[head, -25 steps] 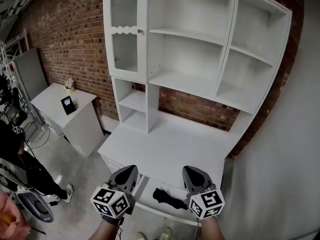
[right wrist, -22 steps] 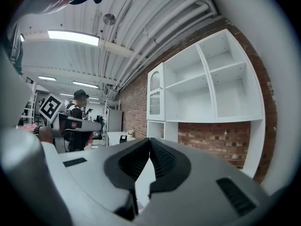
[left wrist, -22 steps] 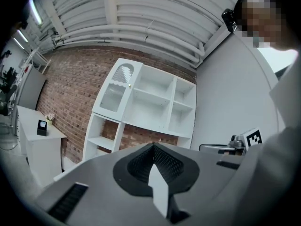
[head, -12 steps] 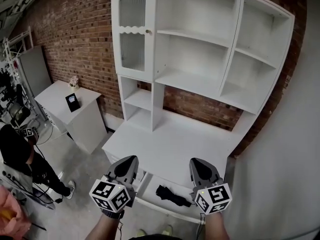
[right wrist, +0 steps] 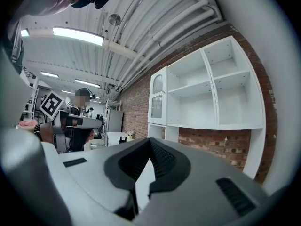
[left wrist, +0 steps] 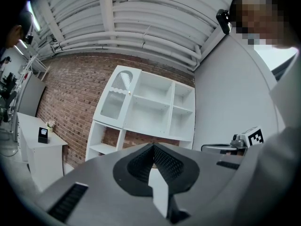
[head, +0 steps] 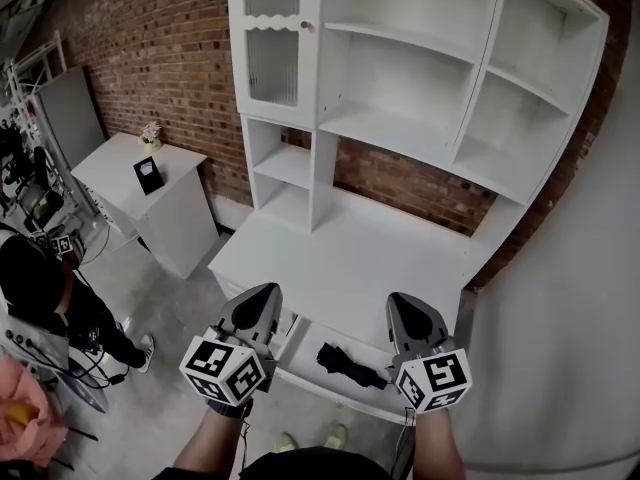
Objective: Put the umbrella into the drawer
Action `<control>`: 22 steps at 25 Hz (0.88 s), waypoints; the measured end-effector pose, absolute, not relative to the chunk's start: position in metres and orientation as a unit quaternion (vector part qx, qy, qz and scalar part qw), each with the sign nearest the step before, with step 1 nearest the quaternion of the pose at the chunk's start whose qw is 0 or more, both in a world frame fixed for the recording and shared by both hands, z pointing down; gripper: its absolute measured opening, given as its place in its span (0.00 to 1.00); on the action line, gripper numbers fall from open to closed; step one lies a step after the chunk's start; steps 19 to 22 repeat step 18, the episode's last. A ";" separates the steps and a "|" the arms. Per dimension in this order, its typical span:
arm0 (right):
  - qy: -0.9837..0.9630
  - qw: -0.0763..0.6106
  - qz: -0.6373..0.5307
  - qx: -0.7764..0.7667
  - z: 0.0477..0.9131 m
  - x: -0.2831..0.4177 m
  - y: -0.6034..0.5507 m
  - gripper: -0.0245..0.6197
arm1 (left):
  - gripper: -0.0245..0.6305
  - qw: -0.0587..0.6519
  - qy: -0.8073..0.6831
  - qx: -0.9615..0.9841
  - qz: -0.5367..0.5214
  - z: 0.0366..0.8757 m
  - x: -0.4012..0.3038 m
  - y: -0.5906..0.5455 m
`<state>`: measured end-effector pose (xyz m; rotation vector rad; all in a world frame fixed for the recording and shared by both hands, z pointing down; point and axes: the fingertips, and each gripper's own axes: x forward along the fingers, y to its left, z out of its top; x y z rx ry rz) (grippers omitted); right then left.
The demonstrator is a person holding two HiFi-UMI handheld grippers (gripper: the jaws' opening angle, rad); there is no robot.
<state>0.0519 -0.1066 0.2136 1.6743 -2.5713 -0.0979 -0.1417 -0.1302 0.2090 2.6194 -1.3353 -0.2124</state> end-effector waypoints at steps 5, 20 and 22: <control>-0.837 0.035 -0.035 0.544 0.212 0.050 -0.107 0.04 | 0.05 0.108 -0.451 0.883 -0.076 0.212 -0.144 -0.132; -0.839 0.035 -0.030 0.542 0.211 0.048 -0.110 0.04 | 0.05 0.099 -0.456 0.882 -0.070 0.210 -0.146 -0.132; -0.839 0.035 -0.030 0.542 0.211 0.048 -0.110 0.04 | 0.05 0.099 -0.456 0.882 -0.070 0.210 -0.146 -0.132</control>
